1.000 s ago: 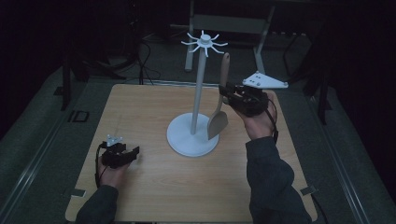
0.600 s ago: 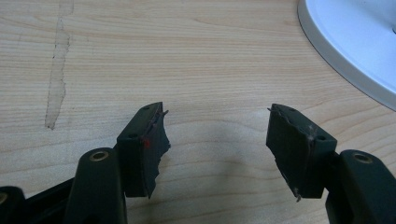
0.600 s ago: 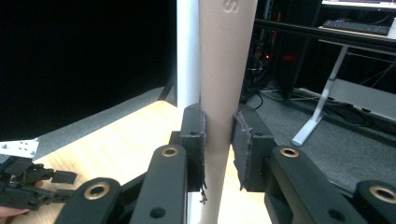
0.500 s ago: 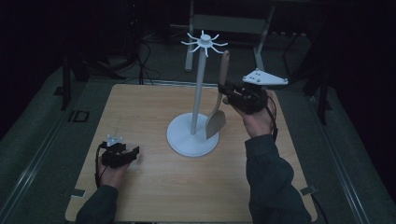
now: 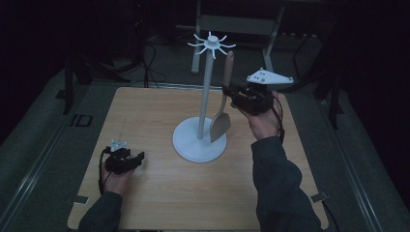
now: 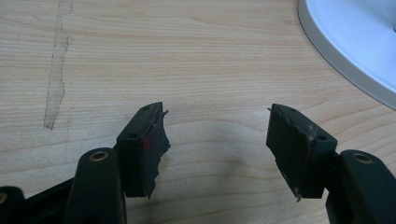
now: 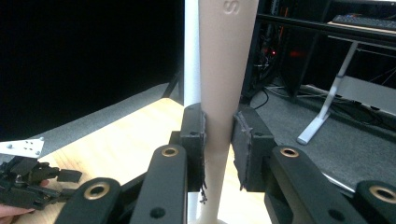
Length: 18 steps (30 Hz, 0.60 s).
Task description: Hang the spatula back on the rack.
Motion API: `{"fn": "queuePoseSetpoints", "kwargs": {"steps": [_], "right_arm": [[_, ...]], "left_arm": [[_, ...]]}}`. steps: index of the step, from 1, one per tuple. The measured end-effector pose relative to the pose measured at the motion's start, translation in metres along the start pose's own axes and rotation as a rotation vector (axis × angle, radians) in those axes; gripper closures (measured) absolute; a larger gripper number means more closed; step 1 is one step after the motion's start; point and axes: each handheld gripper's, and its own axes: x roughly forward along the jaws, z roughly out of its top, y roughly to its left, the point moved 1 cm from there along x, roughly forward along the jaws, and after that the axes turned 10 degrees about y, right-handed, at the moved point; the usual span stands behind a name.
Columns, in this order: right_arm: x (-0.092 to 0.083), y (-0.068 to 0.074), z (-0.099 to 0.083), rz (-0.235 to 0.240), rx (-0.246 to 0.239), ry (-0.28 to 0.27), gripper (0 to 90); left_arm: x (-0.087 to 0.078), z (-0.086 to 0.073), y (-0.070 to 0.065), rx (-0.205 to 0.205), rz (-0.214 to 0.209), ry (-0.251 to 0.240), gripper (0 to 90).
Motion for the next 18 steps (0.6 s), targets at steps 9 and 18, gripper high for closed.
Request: {"fn": "queuePoseSetpoints", "kwargs": {"steps": [9, 18], "right_arm": [[0.006, 0.0, 0.002, 0.004, 0.004, 0.018, 75.1], [0.01, 0.0, 0.003, 0.029, 0.0, 0.009, 61.0]], "left_arm": [[0.001, 0.001, -0.001, 0.004, 0.0, 0.001, 37.6], [0.0, 0.001, 0.0, 0.001, -0.001, -0.001, 37.6]]}}
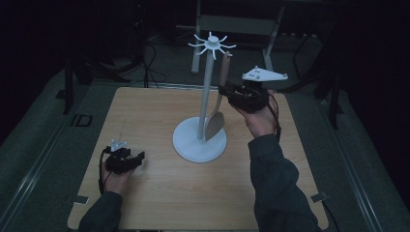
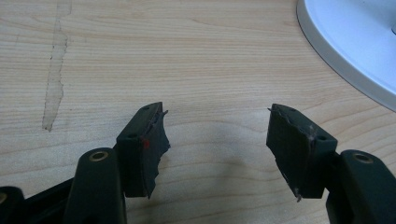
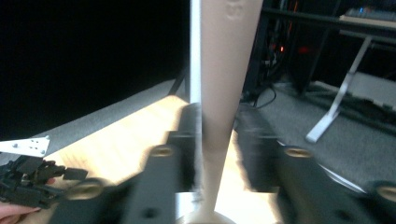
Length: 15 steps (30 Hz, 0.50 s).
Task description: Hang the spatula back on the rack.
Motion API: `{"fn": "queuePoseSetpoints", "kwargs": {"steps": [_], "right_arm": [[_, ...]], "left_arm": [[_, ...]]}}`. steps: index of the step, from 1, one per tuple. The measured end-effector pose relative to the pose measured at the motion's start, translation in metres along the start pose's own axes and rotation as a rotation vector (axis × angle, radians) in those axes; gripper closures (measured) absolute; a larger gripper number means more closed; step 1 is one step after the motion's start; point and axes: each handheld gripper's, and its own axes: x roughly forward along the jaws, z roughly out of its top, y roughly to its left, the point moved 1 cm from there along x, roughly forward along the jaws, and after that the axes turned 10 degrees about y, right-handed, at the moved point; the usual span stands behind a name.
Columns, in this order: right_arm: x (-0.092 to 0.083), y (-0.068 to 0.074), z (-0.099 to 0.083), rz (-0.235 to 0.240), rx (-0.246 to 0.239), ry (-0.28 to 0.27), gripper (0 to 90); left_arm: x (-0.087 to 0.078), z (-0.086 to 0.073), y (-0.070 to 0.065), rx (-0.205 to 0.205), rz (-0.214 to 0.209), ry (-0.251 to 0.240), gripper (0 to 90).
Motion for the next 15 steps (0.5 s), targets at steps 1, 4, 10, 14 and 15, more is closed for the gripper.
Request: {"fn": "queuePoseSetpoints", "kwargs": {"steps": [1, 4, 10, 14, 15], "right_arm": [[-0.001, 0.0, -0.001, -0.002, -0.004, -0.012, 55.6], [-0.003, 0.002, -0.003, -0.046, -0.015, -0.025, 38.9], [-0.01, -0.001, -0.014, -0.074, 0.028, -0.031, 29.3], [-0.015, -0.003, -0.03, -0.099, 0.05, -0.021, 27.5], [-0.016, -0.004, -0.036, -0.104, 0.052, -0.018, 27.5]], "left_arm": [[0.0, 0.0, 0.0, -0.002, 0.0, -0.001, 37.6], [0.0, 0.0, 0.0, 0.0, 0.0, 0.0, 37.6], [0.0, 0.0, 0.0, -0.003, -0.001, -0.001, 37.6], [0.0, 0.0, 0.0, 0.001, 0.001, 0.0, 37.6], [0.0, 0.0, 0.0, 0.0, 0.001, -0.001, 37.6]]}}
